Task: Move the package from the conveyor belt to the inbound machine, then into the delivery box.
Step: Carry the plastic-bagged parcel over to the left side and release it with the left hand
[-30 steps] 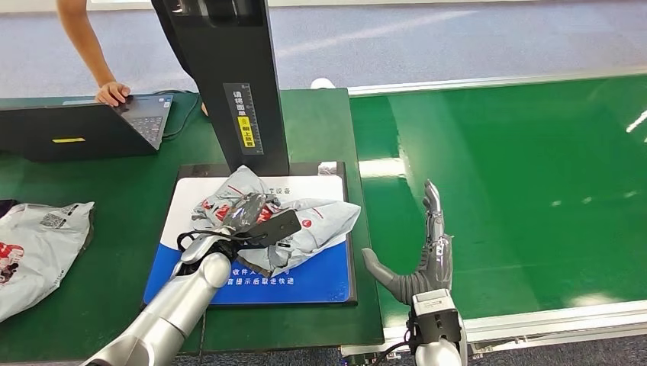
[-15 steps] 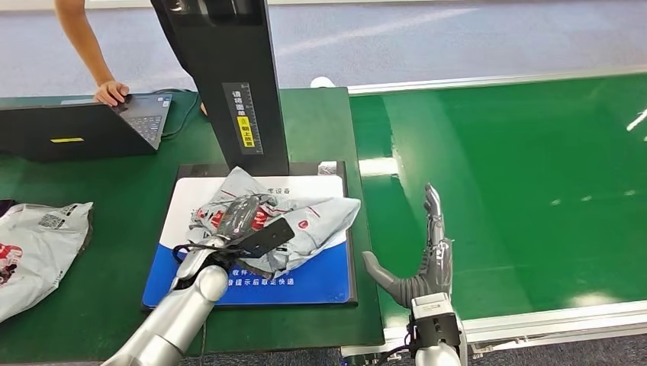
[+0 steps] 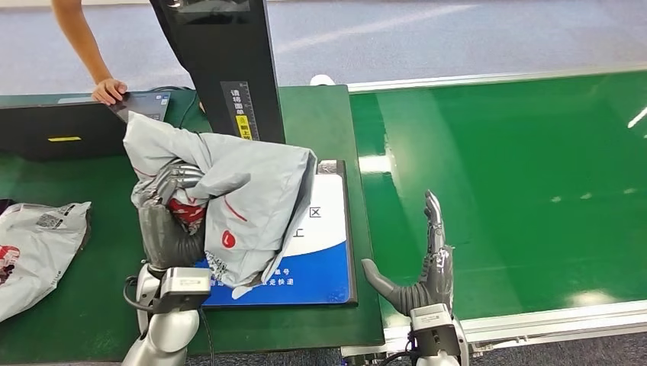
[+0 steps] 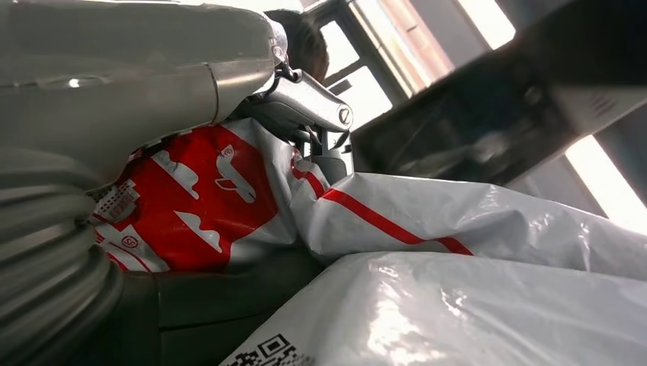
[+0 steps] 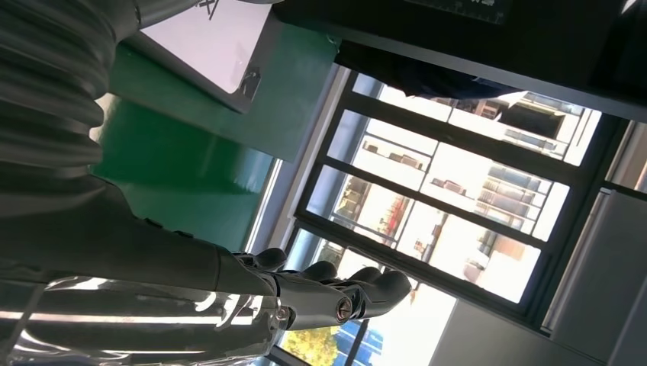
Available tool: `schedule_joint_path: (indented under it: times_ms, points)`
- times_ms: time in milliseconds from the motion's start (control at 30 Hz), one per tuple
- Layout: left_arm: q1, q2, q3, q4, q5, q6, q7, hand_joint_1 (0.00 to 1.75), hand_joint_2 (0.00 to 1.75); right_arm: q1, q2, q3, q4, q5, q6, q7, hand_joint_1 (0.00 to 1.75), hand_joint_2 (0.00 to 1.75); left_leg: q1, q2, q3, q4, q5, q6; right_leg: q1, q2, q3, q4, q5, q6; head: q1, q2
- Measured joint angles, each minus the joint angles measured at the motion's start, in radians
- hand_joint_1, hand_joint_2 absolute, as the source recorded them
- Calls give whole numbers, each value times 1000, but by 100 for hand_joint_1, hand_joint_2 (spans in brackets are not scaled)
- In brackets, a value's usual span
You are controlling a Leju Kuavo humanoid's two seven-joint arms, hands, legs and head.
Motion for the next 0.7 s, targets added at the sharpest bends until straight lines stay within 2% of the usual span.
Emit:
schedule_joint_path:
  times_ms: [200, 367, 467, 633, 667, 700]
  points:
    - [20, 0, -4, -61, 23, 45, -50, 175, 175, 3, 3, -4, -3, 4, 21, -4, 0, 175, 0, 0, 0, 0, 0, 0, 0, 0, 0, 0, 1, 0, 0, 0]
    - [28, -12, 4, -108, 21, 162, -132, 175, 175, 4, 8, -8, -4, 3, 31, -7, 0, 175, 0, 0, 0, 0, 0, 0, 0, 0, 0, 0, 0, 0, 0, 0]
    - [29, -55, 54, -161, -45, 189, -170, 175, 175, 4, 9, -8, -3, -1, 28, -11, 0, 175, 0, 0, -1, 0, 0, 0, 0, 0, 0, 0, 0, 0, 0, 0]
    - [5, -141, 195, -290, -141, 191, -178, 173, 175, 3, 10, -8, -3, -5, 15, -16, 0, 175, 0, 0, -1, 0, 0, 0, 0, 0, 0, 0, 0, 0, 0, 0]
    - [-1, -152, 216, -316, -148, 191, -178, 159, 175, 3, 10, -7, -3, -6, 12, -16, 0, 175, 0, 0, -1, 0, 0, 0, 0, 0, 0, 0, 0, 0, 0, 0]
    - [-7, -160, 236, -343, -158, 191, -178, 130, 175, 3, 10, -7, -2, -7, 10, -17, 0, 175, 0, 0, 0, 0, 0, 0, 0, 0, 0, 0, 0, 0, 0, 0]
